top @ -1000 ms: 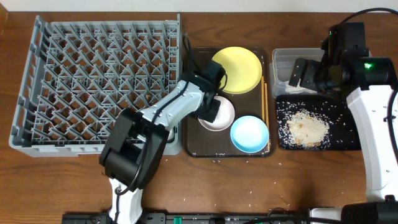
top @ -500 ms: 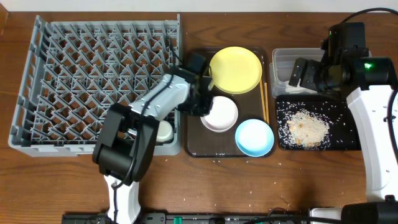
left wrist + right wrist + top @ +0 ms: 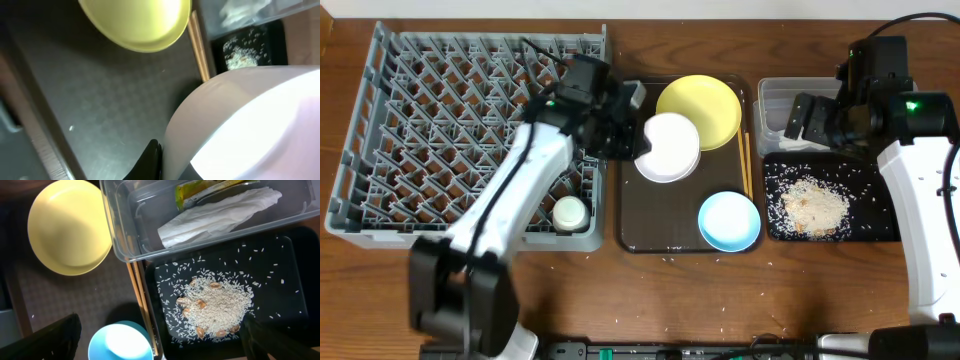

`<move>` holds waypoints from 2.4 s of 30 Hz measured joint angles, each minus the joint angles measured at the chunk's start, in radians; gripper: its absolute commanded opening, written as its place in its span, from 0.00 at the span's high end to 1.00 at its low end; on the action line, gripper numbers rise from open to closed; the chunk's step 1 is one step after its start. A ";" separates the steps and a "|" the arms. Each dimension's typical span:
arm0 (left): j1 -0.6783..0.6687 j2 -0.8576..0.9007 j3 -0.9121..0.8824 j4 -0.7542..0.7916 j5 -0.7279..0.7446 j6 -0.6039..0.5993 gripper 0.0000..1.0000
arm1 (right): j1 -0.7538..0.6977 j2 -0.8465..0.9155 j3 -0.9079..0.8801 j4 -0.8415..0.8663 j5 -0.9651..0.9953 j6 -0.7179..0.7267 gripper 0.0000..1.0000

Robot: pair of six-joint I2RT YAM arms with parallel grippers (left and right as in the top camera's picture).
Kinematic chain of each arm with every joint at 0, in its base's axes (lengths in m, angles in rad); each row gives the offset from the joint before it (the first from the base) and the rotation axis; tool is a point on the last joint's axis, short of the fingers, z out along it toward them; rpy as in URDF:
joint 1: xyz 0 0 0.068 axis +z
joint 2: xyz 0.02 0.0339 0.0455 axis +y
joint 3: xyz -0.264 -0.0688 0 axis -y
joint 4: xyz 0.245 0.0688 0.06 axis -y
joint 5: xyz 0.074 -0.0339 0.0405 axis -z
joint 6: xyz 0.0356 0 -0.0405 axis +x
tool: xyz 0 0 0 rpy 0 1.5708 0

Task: Sort waste into correct bins and load items into the dishwasher
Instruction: 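Carry the pink bowl over the dish rack with left gripper, then set the pink bowl upright in the rack and release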

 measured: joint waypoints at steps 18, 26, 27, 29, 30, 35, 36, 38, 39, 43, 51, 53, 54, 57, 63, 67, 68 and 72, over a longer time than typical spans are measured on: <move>0.017 -0.121 0.000 -0.098 -1.394 -0.050 0.93 | 0.000 0.000 -0.001 0.000 0.000 0.000 0.01; 0.005 -0.042 -0.052 -0.089 -1.666 -0.119 0.93 | 0.000 0.000 -0.001 0.000 0.000 0.000 0.01; -0.006 -0.040 -0.068 -0.087 -1.689 -0.144 0.93 | 0.000 0.000 -0.001 0.000 0.000 0.000 0.01; -0.040 -0.040 -0.108 -0.087 -1.730 -0.204 0.93 | 0.000 0.000 -0.001 0.000 0.000 0.000 0.01; -0.059 -0.040 -0.127 -0.086 -1.744 -0.237 0.93 | 0.000 0.000 -0.001 0.000 0.000 0.000 0.01; -0.143 -0.040 -0.246 -0.012 -1.815 -0.338 0.93 | 0.000 0.000 -0.001 0.000 0.000 0.000 0.01; -0.164 -0.040 -0.288 0.034 -1.846 -0.357 0.93 | 0.000 0.000 -0.001 0.000 0.000 0.000 0.01; -0.180 -0.039 -0.334 0.073 -1.878 -0.367 0.93 | 0.000 0.000 -0.001 0.000 0.000 0.000 0.01; -0.181 -0.039 -0.355 0.087 -1.888 -0.371 0.93 | 0.000 0.000 -0.001 0.000 0.000 0.000 0.01; -0.180 -0.034 -0.383 0.113 -1.912 -0.383 0.93 | 0.000 0.000 -0.001 0.000 0.000 0.000 0.01; -0.180 -0.028 -0.383 0.159 -1.904 -0.386 0.92 | 0.000 0.000 -0.001 0.000 0.000 0.000 0.01; -0.180 -0.028 -0.383 0.170 -1.894 -0.386 0.93 | 0.000 0.000 -0.001 0.000 0.000 0.000 0.01; -0.180 -0.027 -0.383 0.177 -1.887 -0.387 0.93 | 0.000 0.000 -0.001 0.000 0.000 0.000 0.01; -0.181 -0.015 -0.383 0.183 -1.876 -0.386 0.92 | 0.000 0.000 -0.001 0.000 0.000 0.000 0.01; -0.227 -0.006 -0.384 0.186 -1.851 -0.307 0.78 | 0.000 0.000 -0.001 0.000 0.000 0.000 0.01; -0.274 -0.009 -0.383 0.192 -1.856 -0.241 0.93 | 0.000 0.000 -0.001 0.000 0.000 0.000 0.01; -0.274 -0.012 -0.383 0.194 -1.858 -0.235 0.93 | 0.000 0.000 -0.001 0.000 0.000 0.000 0.01; -0.272 -0.016 -0.383 0.193 -1.891 -0.215 0.93 | 0.000 0.000 -0.001 0.000 0.000 0.000 0.01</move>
